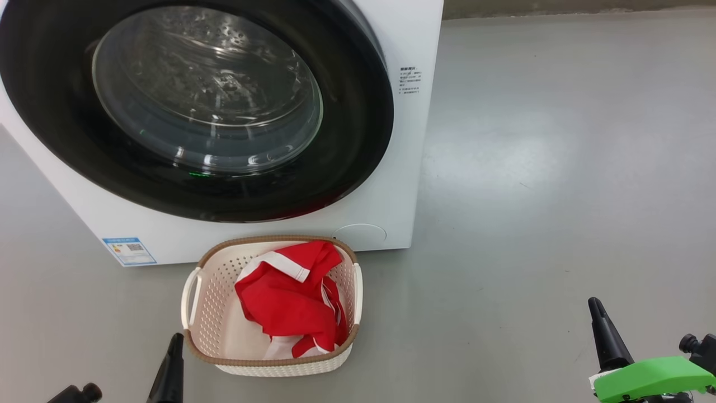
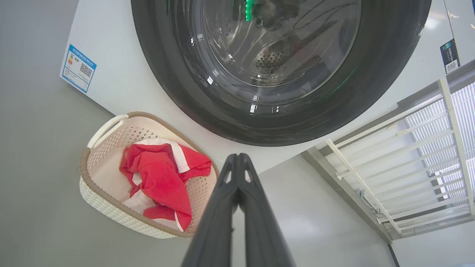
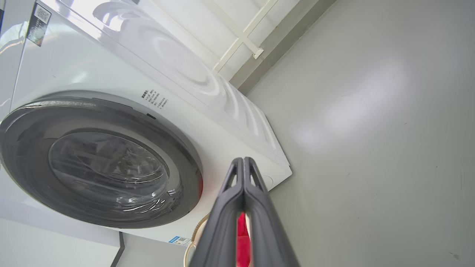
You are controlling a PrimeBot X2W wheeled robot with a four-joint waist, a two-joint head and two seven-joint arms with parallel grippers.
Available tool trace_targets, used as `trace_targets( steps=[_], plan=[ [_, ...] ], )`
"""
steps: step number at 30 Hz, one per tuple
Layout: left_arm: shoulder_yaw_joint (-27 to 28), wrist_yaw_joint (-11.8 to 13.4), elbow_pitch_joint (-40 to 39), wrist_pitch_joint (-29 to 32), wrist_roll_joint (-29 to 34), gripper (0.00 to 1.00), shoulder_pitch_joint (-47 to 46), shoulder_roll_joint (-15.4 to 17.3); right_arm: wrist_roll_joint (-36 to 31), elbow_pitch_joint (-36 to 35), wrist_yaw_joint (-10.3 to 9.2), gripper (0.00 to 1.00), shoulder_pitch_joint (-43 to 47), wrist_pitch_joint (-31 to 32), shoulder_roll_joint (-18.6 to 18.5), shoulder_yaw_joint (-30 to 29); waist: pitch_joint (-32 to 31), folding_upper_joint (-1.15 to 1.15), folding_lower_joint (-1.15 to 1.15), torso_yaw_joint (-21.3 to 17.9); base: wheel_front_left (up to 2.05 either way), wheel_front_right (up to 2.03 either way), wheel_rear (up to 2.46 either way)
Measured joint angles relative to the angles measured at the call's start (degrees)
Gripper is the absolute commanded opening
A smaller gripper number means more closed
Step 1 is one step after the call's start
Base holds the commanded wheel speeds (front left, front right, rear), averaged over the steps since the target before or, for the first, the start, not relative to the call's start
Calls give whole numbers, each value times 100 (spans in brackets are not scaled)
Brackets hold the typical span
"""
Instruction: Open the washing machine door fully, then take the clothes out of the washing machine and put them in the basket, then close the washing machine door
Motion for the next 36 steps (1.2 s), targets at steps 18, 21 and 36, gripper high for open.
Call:
trace_targets(
  steps=[18, 21, 36],
  plan=[
    [73, 0, -53, 288, -1010, 0, -54, -7, 911, -68, 0, 0, -145, 272, 0, -35, -57, 0, 0, 36, 0, 0, 0],
    [81, 0, -58, 339, -1209, 0, -93, -8, 1053, -67, 0, 0, -143, 335, 0, -42, -67, 0, 0, 42, 0, 0, 0],
    [112, 0, -92, 587, -2074, 0, -136, -15, 1804, -122, -1, 0, -261, 566, 1, -86, -116, 0, 0, 74, 0, 0, 0]
  ],
)
